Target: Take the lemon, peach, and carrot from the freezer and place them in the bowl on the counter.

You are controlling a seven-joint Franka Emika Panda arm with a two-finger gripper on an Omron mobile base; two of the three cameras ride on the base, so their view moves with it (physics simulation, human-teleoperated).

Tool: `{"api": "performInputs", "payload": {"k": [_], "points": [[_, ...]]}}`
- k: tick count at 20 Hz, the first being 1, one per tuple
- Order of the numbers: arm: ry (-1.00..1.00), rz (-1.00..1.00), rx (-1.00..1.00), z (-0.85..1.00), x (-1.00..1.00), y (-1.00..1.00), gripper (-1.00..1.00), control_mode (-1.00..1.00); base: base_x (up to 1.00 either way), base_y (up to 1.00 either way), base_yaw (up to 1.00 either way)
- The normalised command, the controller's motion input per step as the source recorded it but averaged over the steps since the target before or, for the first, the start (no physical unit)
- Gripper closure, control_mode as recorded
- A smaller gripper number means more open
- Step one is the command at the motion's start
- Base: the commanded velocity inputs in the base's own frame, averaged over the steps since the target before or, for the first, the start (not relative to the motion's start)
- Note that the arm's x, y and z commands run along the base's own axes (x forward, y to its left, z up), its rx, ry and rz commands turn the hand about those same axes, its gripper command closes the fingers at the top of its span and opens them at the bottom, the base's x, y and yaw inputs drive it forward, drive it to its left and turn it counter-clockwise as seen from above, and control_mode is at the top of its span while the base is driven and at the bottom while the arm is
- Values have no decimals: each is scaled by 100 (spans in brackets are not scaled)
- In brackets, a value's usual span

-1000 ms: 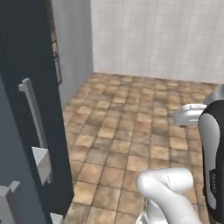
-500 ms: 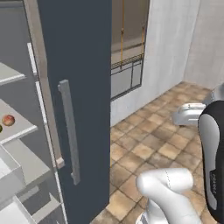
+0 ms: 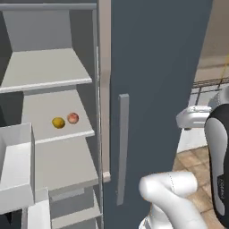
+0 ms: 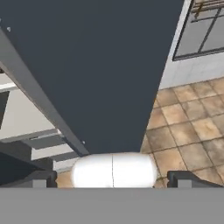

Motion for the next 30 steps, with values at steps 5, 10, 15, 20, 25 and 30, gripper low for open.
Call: {"api": "performInputs", "payload": {"k": [5,10,15,20,25,30], "points": [[0,0,0,0,0,0,-100,100,20,79,26],[0,0,0,0,0,0,-100,100,-19,100,4],[0,0,0,0,0,0,-100,100,3,44,21],[0,0,0,0,0,0,-100,100,8,-2,16],[0,0,0,0,0,0,-100,100,34,-8,16],[0,0,0,0,0,0,-100,100,26,-11,11]]}}
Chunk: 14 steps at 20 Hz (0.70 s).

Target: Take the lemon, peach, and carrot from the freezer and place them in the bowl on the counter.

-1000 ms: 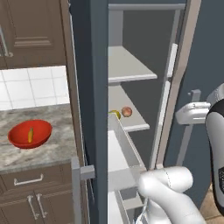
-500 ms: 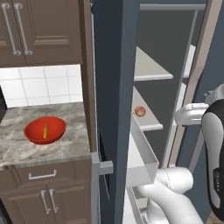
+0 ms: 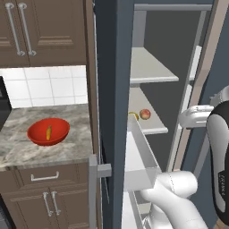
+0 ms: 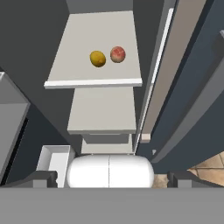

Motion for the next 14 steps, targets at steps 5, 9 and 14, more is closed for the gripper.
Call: {"api": "performInputs", "payload": {"k": [5,9,14], "points": [[0,0,0,0,0,0,-100,100,12,-2,18],[0,0,0,0,0,0,-100,100,0,3,13],[0,0,0,0,0,0,-100,100,0,0,1]]}}
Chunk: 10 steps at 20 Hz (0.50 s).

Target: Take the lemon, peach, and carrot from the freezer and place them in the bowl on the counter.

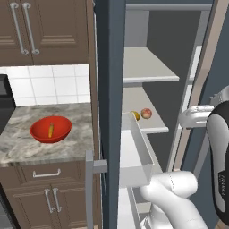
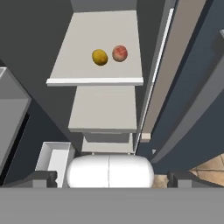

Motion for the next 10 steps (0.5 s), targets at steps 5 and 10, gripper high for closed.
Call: {"api": "performInputs", "payload": {"k": [5,10], "points": [[-5,0,0,-27,31,3,-100,-100,0,0,0],[-1,0,0,-28,75,10,-100,-100,0,0,0]]}}
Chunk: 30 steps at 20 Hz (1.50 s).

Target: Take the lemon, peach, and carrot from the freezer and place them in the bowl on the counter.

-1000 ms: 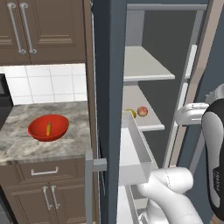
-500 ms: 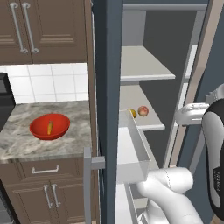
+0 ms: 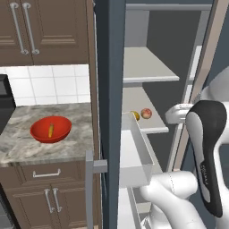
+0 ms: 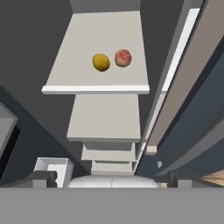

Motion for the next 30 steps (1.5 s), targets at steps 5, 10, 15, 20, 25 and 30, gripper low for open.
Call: {"api": "performInputs", "payload": {"k": [5,10,15,20,25,30], "points": [[-2,0,0,-34,81,1,-100,-100,0,0,0],[0,0,0,-51,63,9,-100,-100,0,0,0],[-12,0,0,-64,25,11,-100,-100,0,0,0],[-15,0,0,-31,31,0,-100,-100,0,0,0],[0,0,0,0,61,2,-100,-100,0,0,0],[0,0,0,0,51,5,-100,-100,0,0,0]]}}
